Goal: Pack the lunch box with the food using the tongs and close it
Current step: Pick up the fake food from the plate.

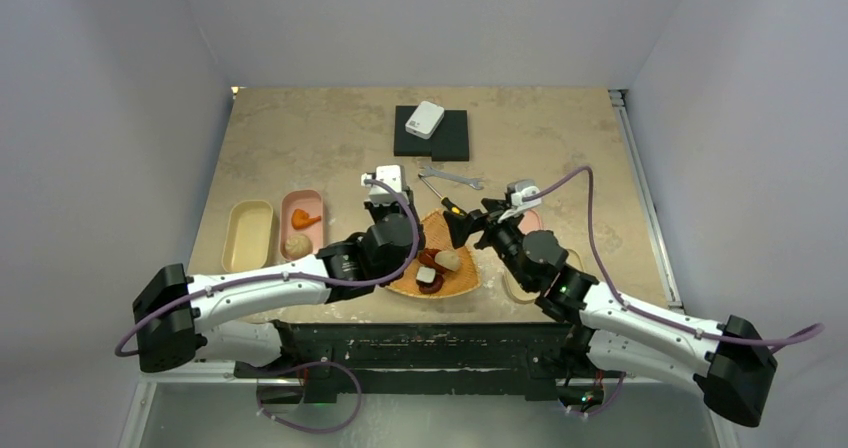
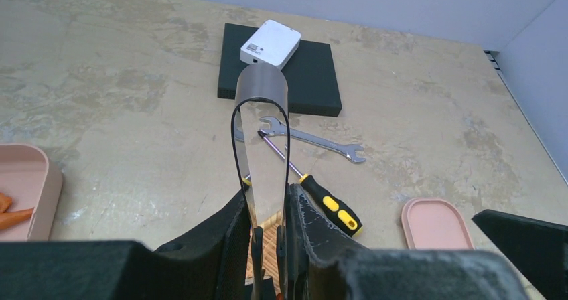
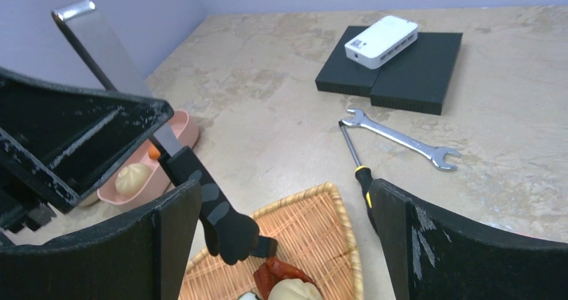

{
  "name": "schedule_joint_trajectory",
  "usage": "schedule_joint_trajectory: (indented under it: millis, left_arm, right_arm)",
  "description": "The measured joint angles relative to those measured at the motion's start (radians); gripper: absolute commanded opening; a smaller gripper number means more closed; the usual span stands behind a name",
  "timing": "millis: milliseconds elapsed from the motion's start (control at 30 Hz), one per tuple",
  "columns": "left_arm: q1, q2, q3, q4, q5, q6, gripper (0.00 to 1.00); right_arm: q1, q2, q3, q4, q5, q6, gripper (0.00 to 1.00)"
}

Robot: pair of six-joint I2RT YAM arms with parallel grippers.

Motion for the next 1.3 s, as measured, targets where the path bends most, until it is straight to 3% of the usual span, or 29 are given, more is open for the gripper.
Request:
schedule_joint_trajectory:
  millis: [500,1300]
  left_arm:
    - [-0.037,0.088,0.009,-0.010,-0.125,0.008,0.28]
    - [-0.037,0.155,0.009,-0.011,-0.136,-0.018,0.29]
  right_arm:
    - [-0.001,-0.108,-0.040,-0.009,0.040,0.007,0.99]
    - [-0.001,-0.116,-0.050,-0.009,0.039,0.012,0.99]
